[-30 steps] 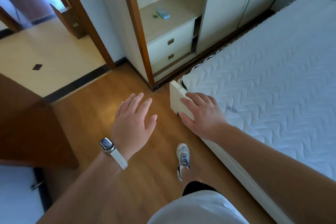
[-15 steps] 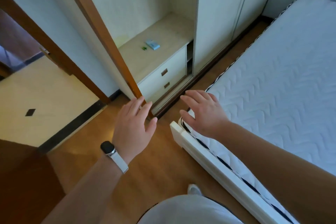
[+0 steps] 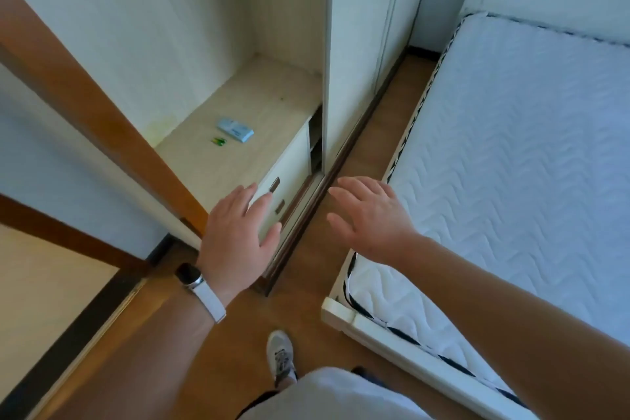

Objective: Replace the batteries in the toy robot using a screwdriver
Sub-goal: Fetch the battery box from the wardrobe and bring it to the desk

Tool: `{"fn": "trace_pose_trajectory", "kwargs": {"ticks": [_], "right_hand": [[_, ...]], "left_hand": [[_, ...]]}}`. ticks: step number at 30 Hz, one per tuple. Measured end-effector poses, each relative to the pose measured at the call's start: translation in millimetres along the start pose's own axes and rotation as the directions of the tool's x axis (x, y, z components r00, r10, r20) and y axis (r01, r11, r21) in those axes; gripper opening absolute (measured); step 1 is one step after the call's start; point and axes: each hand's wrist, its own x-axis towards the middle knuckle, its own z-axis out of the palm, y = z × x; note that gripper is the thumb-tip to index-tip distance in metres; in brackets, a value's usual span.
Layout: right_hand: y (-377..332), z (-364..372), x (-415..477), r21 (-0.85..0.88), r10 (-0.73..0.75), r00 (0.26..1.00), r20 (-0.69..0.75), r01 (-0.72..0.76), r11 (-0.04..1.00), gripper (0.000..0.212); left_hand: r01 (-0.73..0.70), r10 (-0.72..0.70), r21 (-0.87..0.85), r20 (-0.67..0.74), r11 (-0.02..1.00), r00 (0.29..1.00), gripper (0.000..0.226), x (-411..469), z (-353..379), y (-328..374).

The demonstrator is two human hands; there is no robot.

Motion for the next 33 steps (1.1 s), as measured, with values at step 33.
{"fn": "trace_pose_trajectory", "kwargs": {"ticks": [33], "right_hand": [[112,62,384,0.008,-0.038,0.988,0.151,0.038,0.999,0.054]], "left_hand": [[0.238,-0.247,-0.115,-0.069,0.964,0.966,0.045,364,82,-114]]}}
